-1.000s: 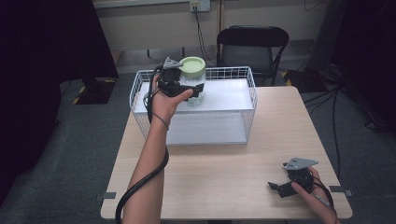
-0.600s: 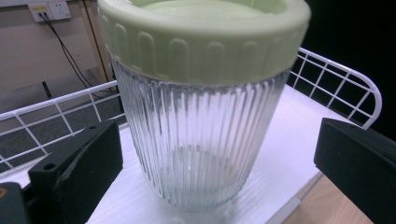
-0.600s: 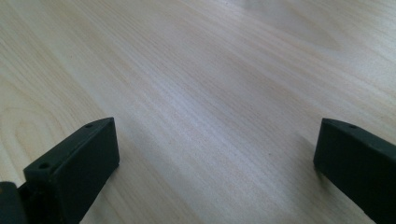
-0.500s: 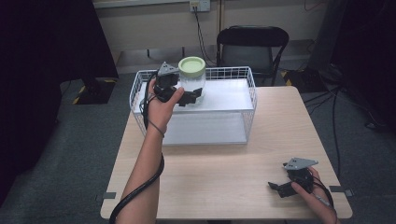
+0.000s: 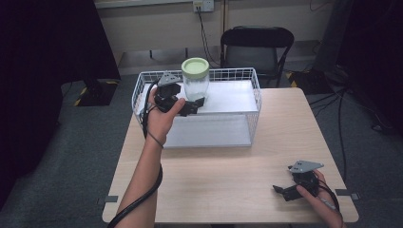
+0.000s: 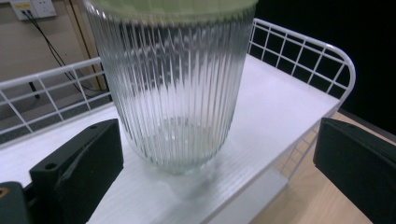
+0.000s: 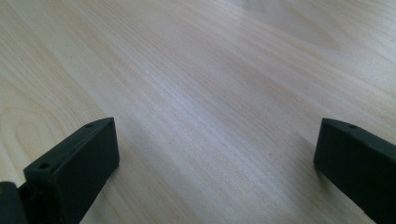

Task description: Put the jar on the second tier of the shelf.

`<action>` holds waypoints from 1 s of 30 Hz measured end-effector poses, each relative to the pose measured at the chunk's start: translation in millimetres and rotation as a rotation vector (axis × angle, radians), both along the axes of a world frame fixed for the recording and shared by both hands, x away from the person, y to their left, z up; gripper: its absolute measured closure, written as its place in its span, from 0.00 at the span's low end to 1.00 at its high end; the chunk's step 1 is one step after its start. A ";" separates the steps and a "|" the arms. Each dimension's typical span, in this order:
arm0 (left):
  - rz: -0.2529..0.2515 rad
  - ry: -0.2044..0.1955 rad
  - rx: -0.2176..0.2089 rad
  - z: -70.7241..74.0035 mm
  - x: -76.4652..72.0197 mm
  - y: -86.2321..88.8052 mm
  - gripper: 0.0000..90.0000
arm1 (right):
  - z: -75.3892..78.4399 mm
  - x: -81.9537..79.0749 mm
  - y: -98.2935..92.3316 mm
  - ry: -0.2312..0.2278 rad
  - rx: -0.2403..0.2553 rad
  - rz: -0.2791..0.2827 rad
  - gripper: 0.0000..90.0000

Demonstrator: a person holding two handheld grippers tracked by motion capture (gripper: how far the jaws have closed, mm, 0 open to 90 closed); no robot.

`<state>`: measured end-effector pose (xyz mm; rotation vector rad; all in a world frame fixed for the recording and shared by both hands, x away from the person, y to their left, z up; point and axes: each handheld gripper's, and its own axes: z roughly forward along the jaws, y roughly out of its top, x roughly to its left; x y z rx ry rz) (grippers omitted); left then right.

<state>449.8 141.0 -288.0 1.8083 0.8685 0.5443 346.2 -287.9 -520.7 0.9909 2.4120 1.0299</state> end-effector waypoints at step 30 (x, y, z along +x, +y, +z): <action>-0.030 0.023 -0.032 -41.2 -25.6 25.6 0.01 | 0.1 -0.1 0.0 0.002 -0.001 0.000 0.00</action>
